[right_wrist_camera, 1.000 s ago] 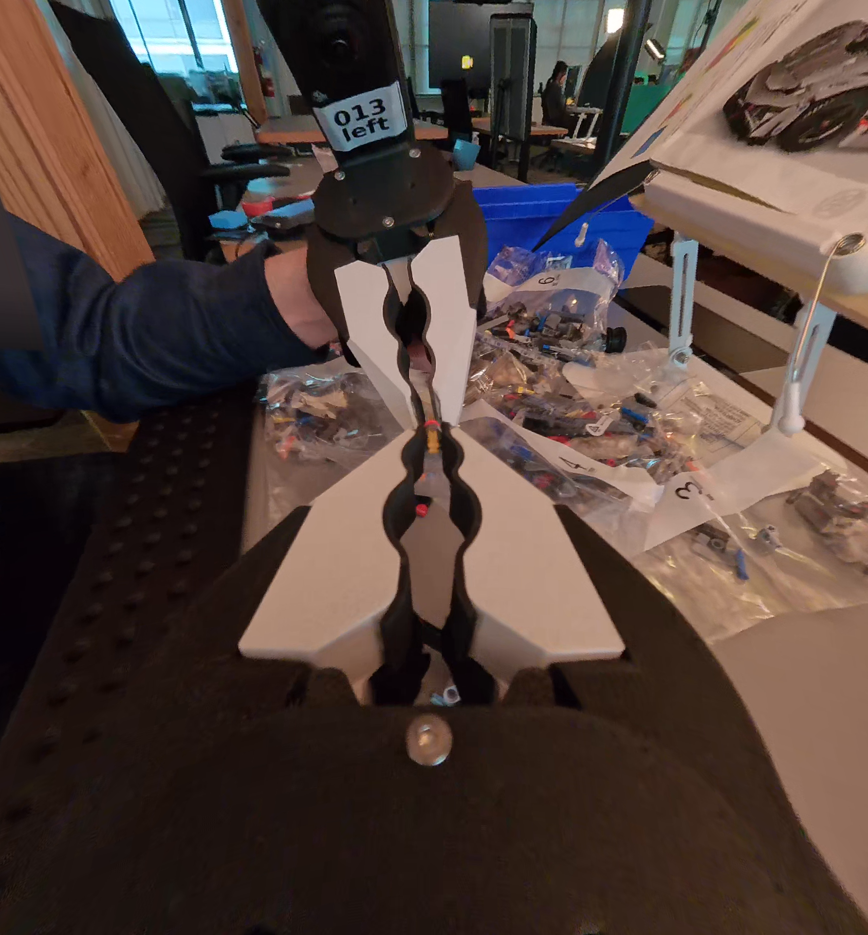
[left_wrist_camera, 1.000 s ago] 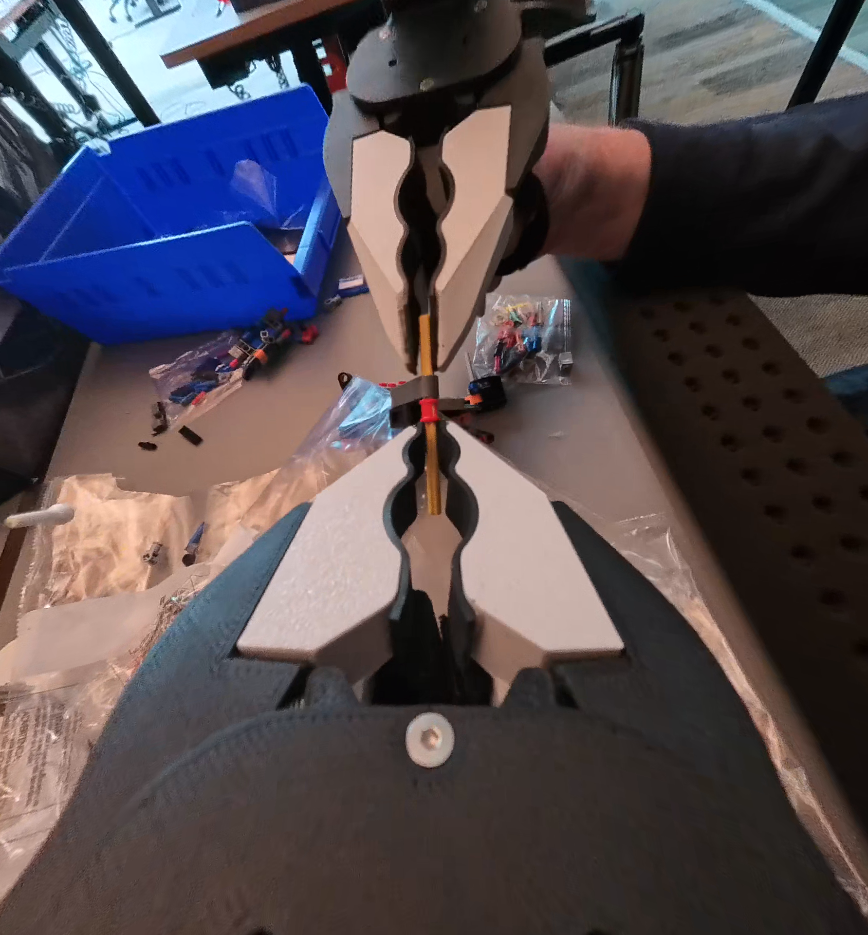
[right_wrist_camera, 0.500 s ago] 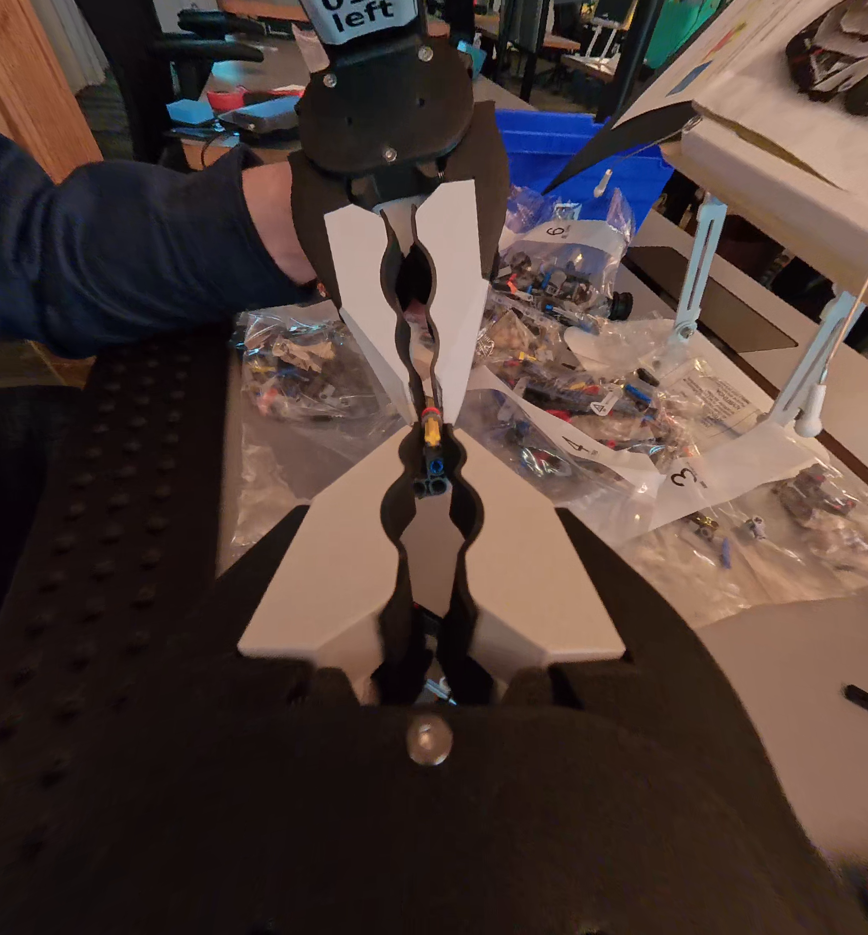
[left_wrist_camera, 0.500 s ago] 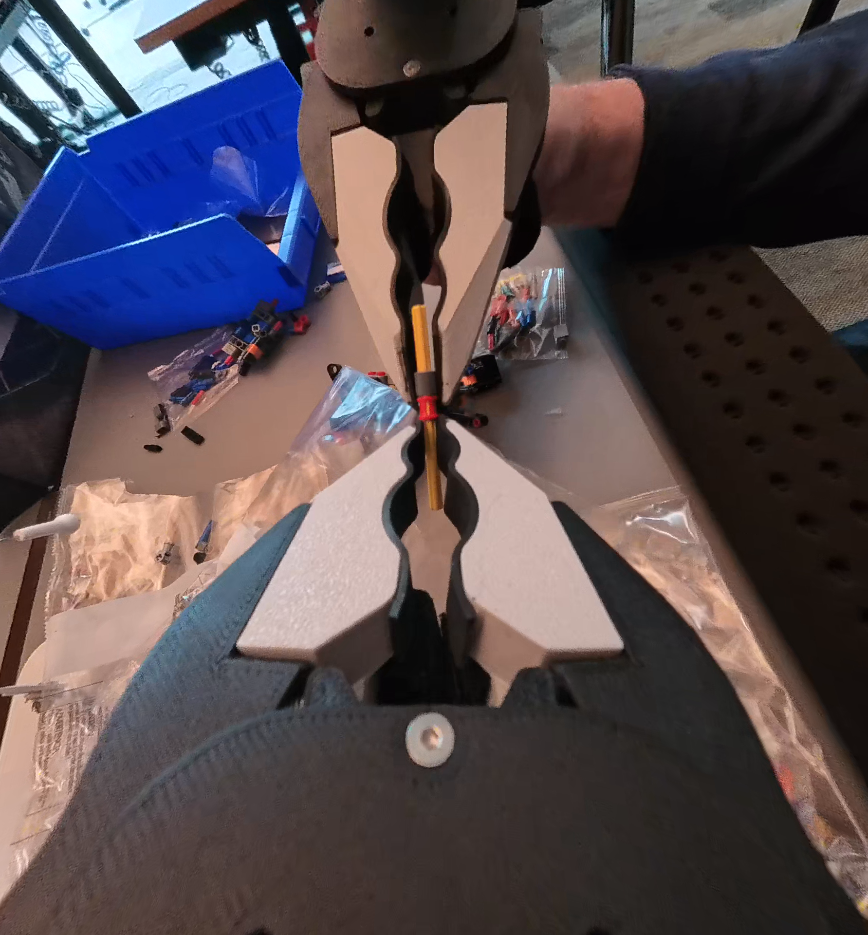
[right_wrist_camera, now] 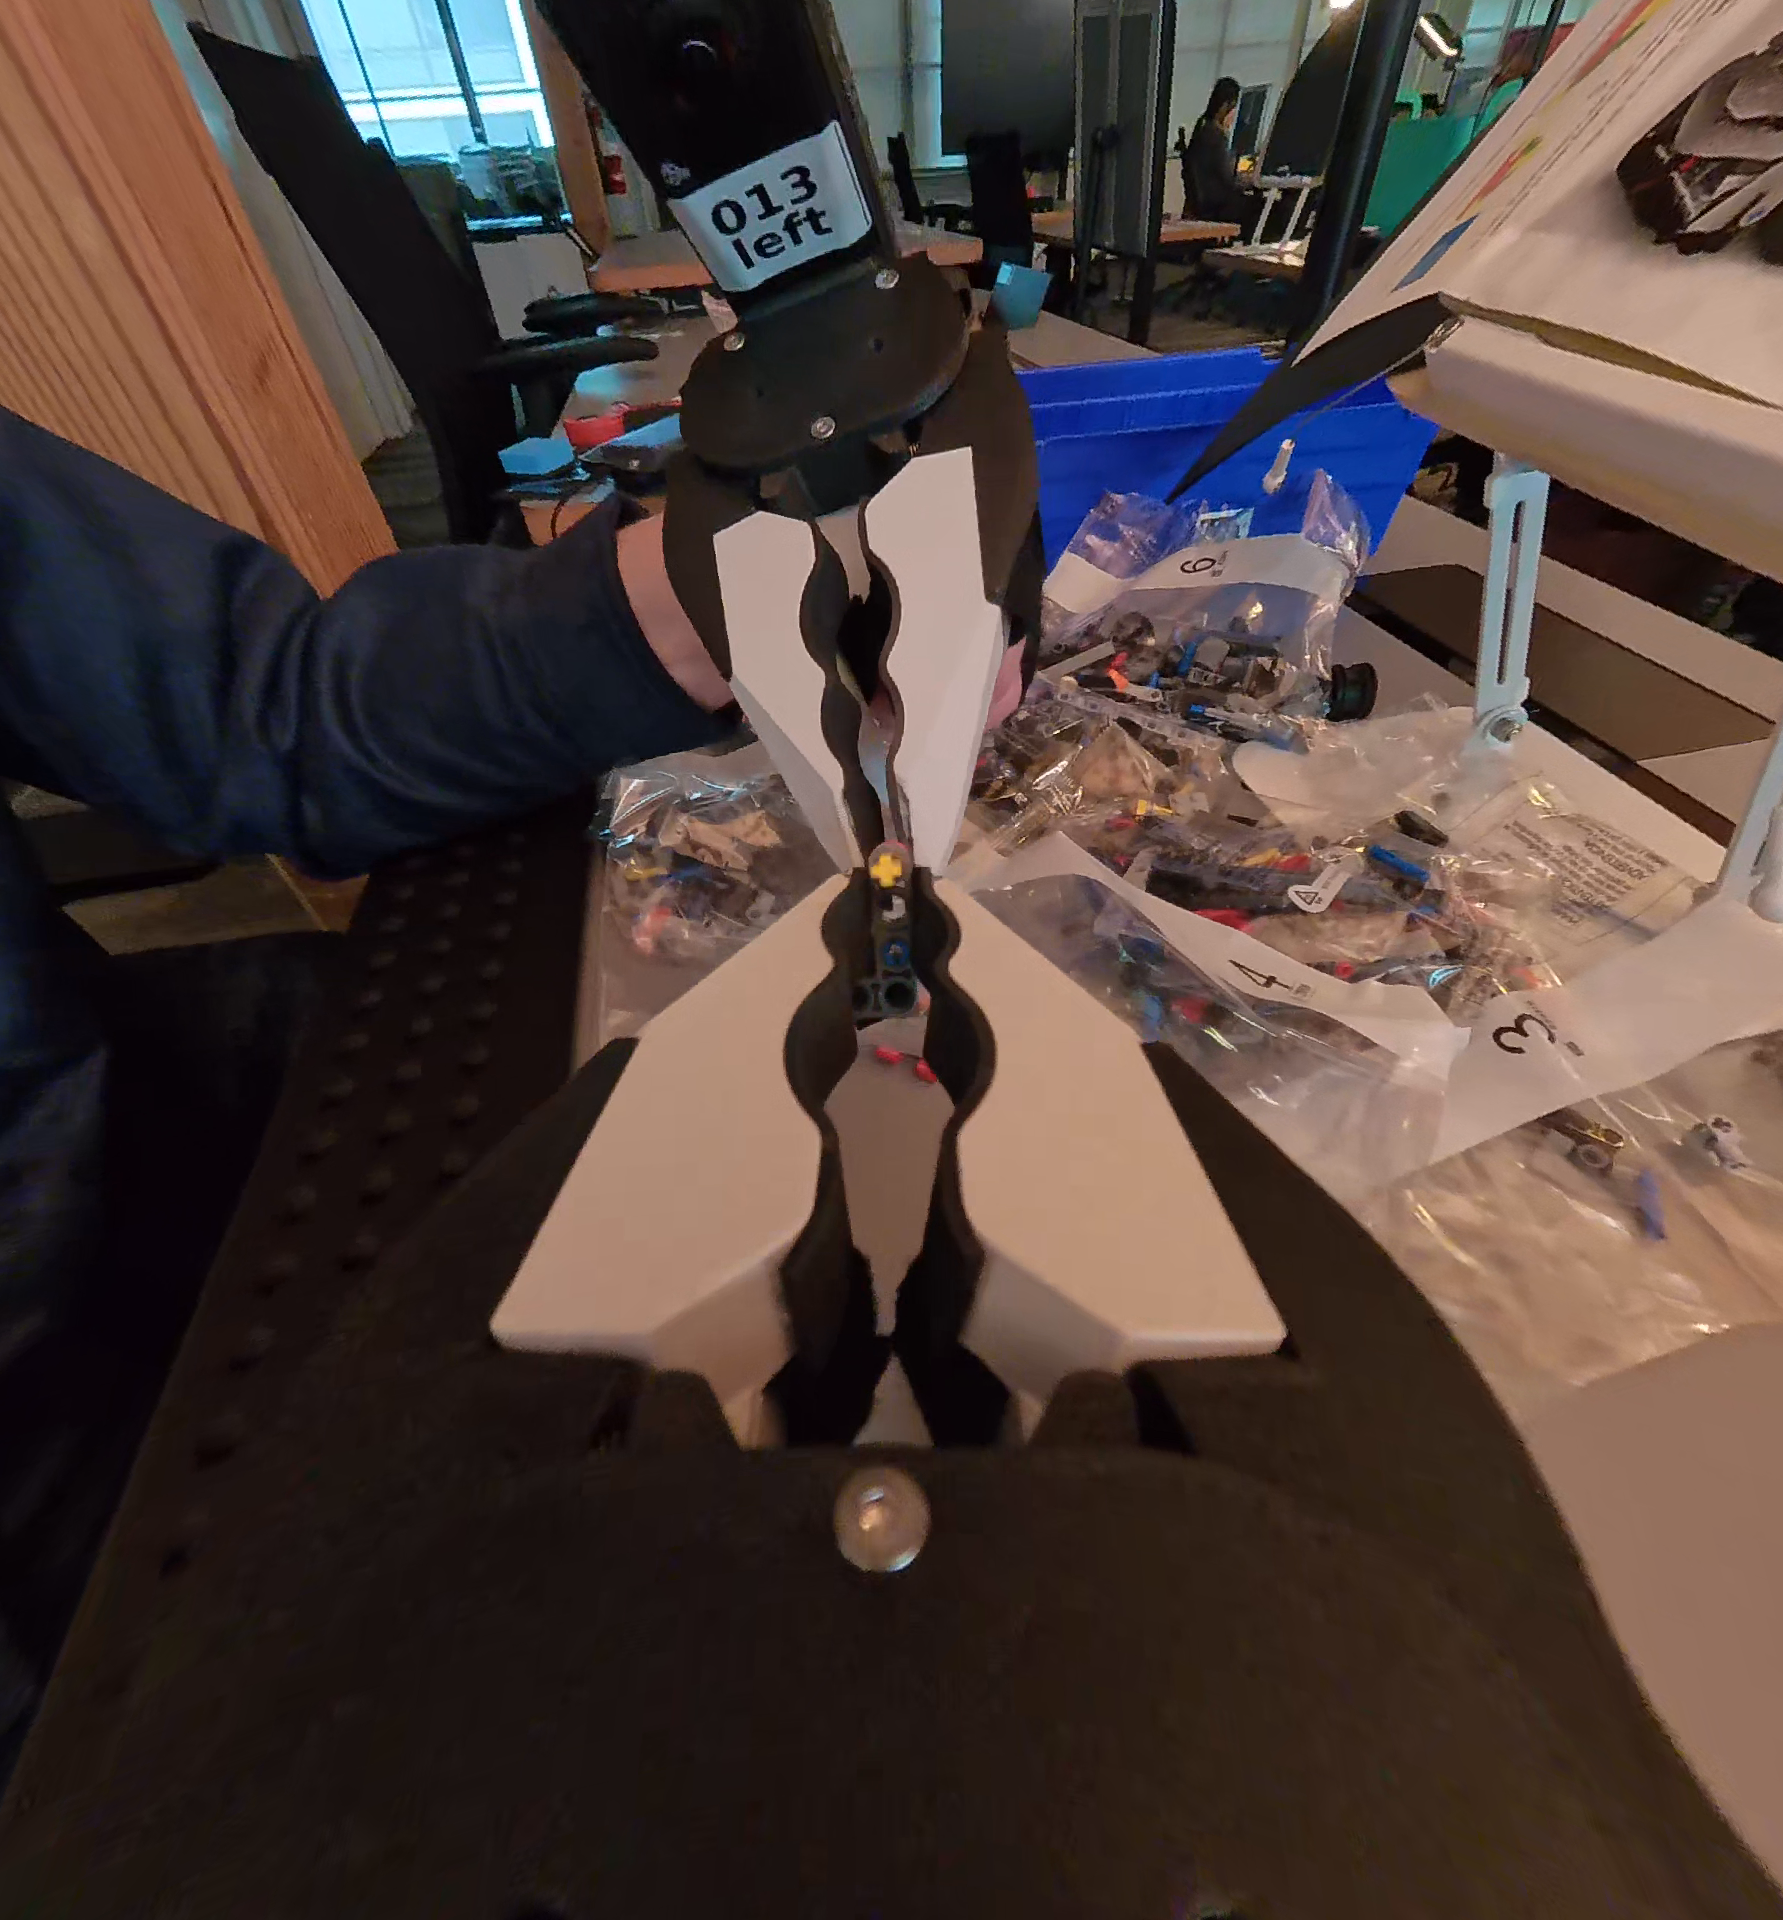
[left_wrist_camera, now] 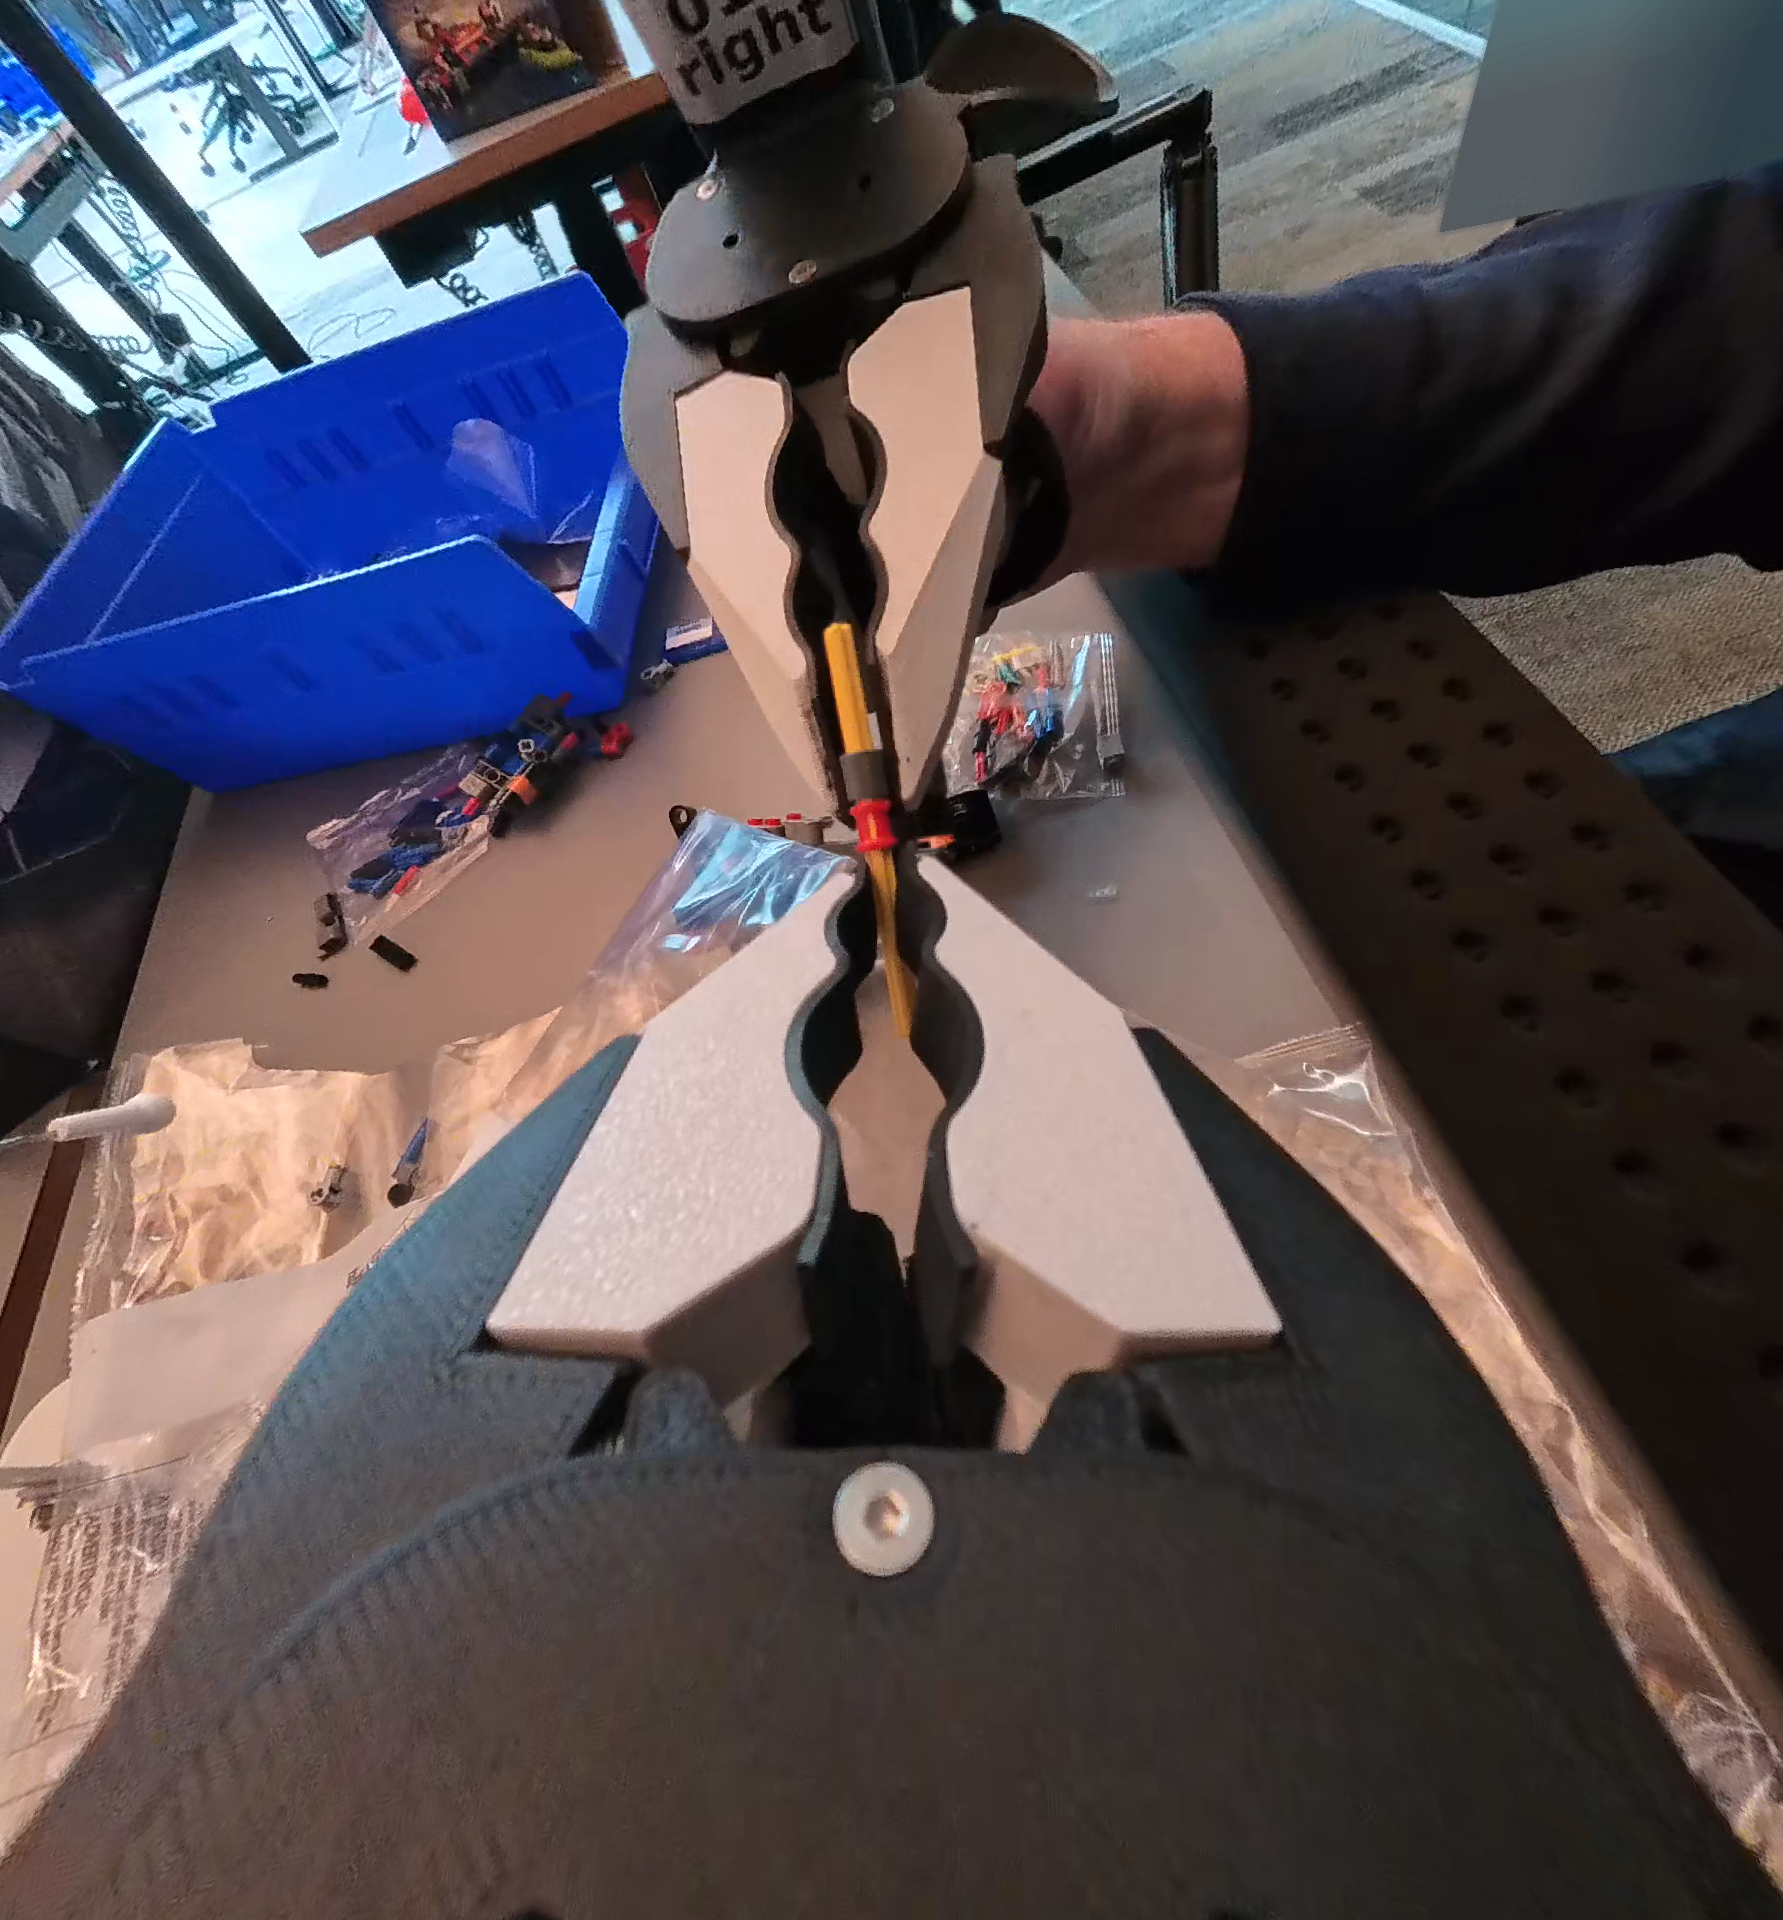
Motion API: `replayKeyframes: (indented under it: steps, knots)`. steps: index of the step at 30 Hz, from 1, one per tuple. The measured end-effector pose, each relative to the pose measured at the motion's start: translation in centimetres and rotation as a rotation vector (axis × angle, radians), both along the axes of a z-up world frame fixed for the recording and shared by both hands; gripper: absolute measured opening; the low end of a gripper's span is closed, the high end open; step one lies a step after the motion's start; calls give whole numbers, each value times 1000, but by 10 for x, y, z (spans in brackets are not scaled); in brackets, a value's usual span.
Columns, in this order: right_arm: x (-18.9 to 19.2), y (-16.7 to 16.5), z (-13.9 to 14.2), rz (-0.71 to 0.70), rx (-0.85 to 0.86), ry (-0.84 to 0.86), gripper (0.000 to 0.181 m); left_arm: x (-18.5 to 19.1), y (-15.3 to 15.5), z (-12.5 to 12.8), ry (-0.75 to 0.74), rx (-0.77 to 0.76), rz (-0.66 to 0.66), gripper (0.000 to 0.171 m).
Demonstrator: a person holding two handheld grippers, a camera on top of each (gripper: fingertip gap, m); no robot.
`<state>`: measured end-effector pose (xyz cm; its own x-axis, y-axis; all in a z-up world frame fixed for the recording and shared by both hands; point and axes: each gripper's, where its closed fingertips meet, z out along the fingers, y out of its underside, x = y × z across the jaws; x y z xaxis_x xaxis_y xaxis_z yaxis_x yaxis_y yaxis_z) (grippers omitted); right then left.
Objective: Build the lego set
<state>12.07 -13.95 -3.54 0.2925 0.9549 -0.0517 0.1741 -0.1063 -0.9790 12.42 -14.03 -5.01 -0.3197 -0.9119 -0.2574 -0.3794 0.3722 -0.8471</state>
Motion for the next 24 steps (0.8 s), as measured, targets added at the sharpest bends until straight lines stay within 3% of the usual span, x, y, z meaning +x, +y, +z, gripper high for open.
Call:
replayKeyframes:
  steps: [7,12,15,18,24]
  knots:
    - [3,-2,5,5,12,18,4,-5,0,4,-13,-5,-9,3]
    - [61,1,41,-91,42,243,4,-39,35,2,9,-32,116,3]
    - [49,7,17,-64,-25,132,5,-40,37,8,-28,-96,113,3]
    - [29,8,2,-29,-68,67,5,-37,32,-21,98,-146,92,3]
    - [32,9,0,-17,-125,114,5,-35,21,-39,187,-171,44,4]
